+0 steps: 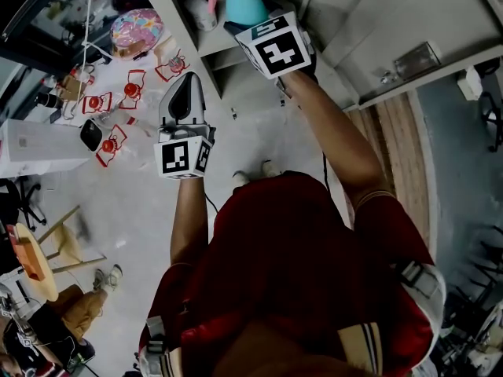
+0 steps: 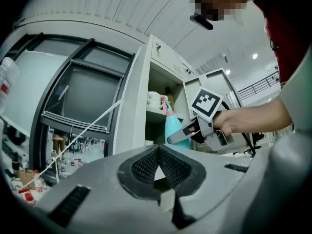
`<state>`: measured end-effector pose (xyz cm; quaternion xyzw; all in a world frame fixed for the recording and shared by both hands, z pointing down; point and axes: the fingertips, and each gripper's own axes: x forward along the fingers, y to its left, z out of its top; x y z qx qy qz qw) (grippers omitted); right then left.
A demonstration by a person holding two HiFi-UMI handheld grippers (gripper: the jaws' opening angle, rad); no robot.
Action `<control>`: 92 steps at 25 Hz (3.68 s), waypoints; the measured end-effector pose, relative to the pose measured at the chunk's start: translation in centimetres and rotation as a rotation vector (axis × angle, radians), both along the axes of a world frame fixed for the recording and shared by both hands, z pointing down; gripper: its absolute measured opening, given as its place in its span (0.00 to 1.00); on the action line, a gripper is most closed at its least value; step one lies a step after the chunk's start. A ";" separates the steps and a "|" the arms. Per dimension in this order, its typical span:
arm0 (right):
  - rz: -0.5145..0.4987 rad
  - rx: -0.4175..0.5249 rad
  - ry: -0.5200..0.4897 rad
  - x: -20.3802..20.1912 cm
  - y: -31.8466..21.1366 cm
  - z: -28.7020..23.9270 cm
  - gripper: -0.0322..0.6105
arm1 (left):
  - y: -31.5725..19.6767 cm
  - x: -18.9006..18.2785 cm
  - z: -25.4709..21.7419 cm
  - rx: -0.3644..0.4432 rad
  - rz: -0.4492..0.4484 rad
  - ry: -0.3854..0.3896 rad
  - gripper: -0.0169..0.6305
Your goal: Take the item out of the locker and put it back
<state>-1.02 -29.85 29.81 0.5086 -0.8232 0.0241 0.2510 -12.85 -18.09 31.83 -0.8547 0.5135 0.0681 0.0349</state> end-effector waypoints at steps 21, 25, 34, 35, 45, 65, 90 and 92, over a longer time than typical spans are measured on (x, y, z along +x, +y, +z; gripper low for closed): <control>0.090 -0.123 0.185 0.3 -1.8 1.9 0.63 | -1.2 -2.0 -0.7 0.020 0.057 0.040 0.04; 0.096 -0.150 0.209 0.4 -2.1 2.5 0.63 | -1.4 -2.4 -0.6 0.020 0.064 0.049 0.04; 0.117 -0.169 0.228 0.4 -3.8 3.1 0.63 | -2.5 -3.5 -0.4 0.015 0.061 0.057 0.04; 0.120 -0.171 0.229 0.5 -4.0 3.2 0.63 | -2.6 -3.6 -0.4 0.015 0.060 0.057 0.04; 0.132 -0.163 0.189 0.0 -5.9 3.1 0.63 | -3.8 -4.4 -0.6 0.010 0.047 0.048 0.04; 0.140 -0.074 -0.088 -0.6 -7.1 3.6 0.63 | -3.7 -3.4 -1.8 0.023 0.029 -0.025 0.04; 0.126 -0.045 -0.131 -0.5 -9.0 4.2 0.63 | -3.6 -1.6 -1.7 0.013 0.014 -0.043 0.04; 0.126 -0.048 -0.130 -0.5 -9.2 4.2 0.63 | -3.6 -1.5 -1.8 0.014 0.013 -0.045 0.04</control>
